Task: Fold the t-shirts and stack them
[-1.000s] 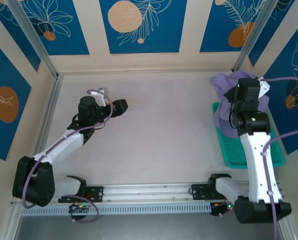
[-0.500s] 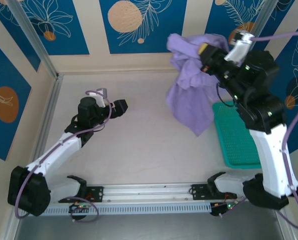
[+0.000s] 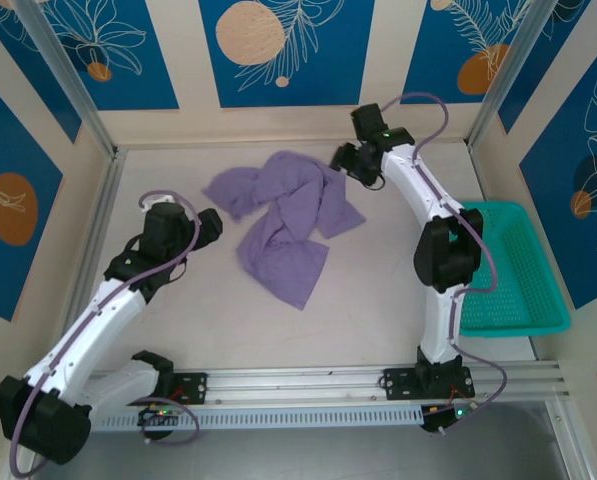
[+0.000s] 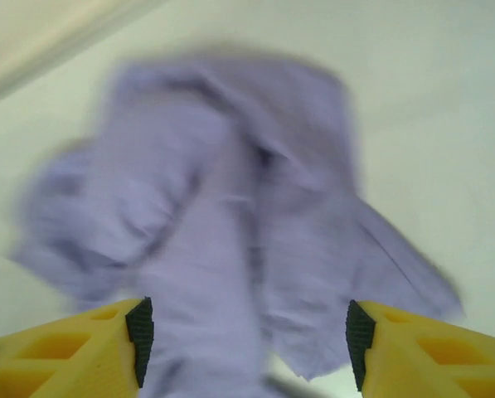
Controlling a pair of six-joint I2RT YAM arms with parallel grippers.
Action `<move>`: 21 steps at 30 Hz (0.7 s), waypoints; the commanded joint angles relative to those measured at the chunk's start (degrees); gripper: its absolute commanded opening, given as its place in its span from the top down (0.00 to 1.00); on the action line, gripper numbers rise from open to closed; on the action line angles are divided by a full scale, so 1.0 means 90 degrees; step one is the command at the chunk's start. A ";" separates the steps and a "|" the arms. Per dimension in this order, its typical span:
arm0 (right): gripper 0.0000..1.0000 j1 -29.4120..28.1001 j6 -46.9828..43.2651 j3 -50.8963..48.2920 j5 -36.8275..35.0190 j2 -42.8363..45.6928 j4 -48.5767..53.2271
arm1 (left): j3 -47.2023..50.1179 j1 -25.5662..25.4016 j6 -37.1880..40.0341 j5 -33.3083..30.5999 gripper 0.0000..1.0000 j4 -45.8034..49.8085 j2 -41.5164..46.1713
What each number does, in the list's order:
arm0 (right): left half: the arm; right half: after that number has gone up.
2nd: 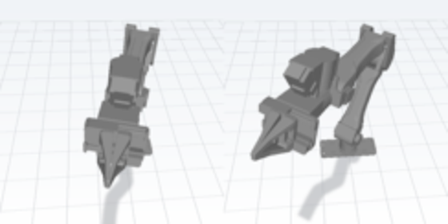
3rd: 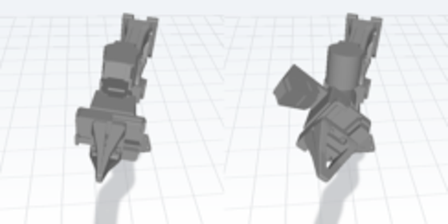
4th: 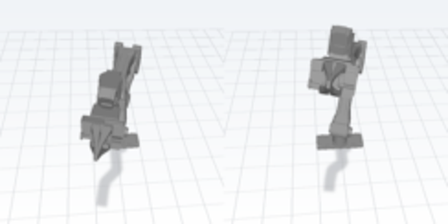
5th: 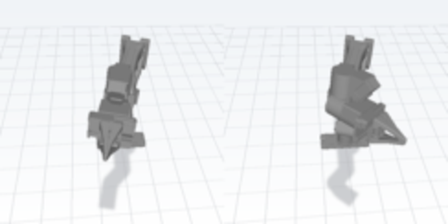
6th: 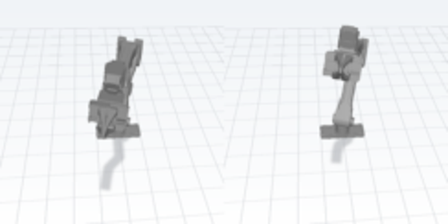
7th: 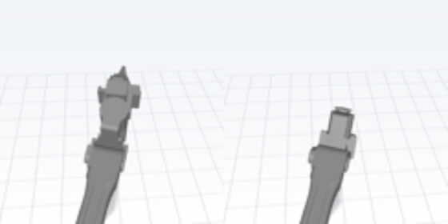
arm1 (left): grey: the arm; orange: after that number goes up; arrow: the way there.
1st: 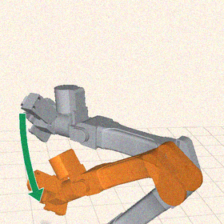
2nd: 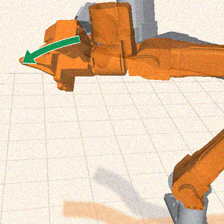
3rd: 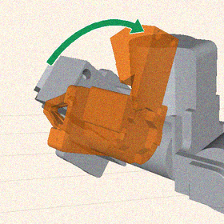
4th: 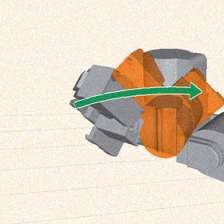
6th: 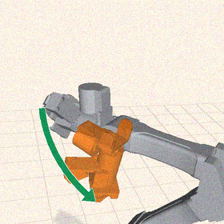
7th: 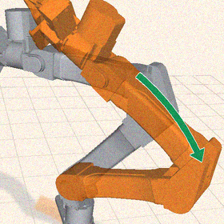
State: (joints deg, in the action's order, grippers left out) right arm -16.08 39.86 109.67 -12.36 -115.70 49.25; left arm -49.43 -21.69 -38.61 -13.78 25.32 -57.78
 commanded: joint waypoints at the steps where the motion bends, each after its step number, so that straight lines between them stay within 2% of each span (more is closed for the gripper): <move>1: 0.32 0.0053 0.0056 -0.0872 -0.0234 0.1510 -0.0117 | 0.0138 -0.0132 -0.0074 0.0549 0.00 0.0625 -0.0476; 6: 0.29 -0.0150 -0.0160 -0.3531 0.0206 0.3110 -0.1442 | 0.0908 -0.0623 -0.0588 0.1409 0.02 -0.0279 -0.0991; 9: 0.32 -0.0216 -0.0247 -0.4355 0.0386 0.3130 -0.1620 | 0.1135 -0.0831 -0.0963 0.2206 0.03 -0.1106 -0.1669; 11: 0.35 -0.0228 -0.0192 -0.4438 0.0275 0.2819 -0.1504 | 0.1067 -0.1005 -0.1148 0.2604 0.04 -0.1457 -0.2127; 13: 0.40 -0.0262 -0.0334 -0.4356 0.0552 0.2338 -0.1601 | 0.0984 -0.1274 -0.1342 0.2705 0.05 -0.1650 -0.2467; 16: 0.42 -0.0454 -0.0536 -0.3825 0.0319 0.1513 -0.1529 | 0.0964 -0.1538 -0.1600 0.2518 0.07 -0.1966 -0.2818; 21: 0.41 -0.0531 -0.0741 -0.2726 -0.0179 0.0303 -0.1356 | 0.0761 -0.1614 -0.1649 0.2208 0.21 -0.2121 -0.3424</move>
State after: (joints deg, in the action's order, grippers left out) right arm -20.51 35.27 79.88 -11.66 -111.35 36.67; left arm -40.71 -35.92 -51.94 6.70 9.32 -86.28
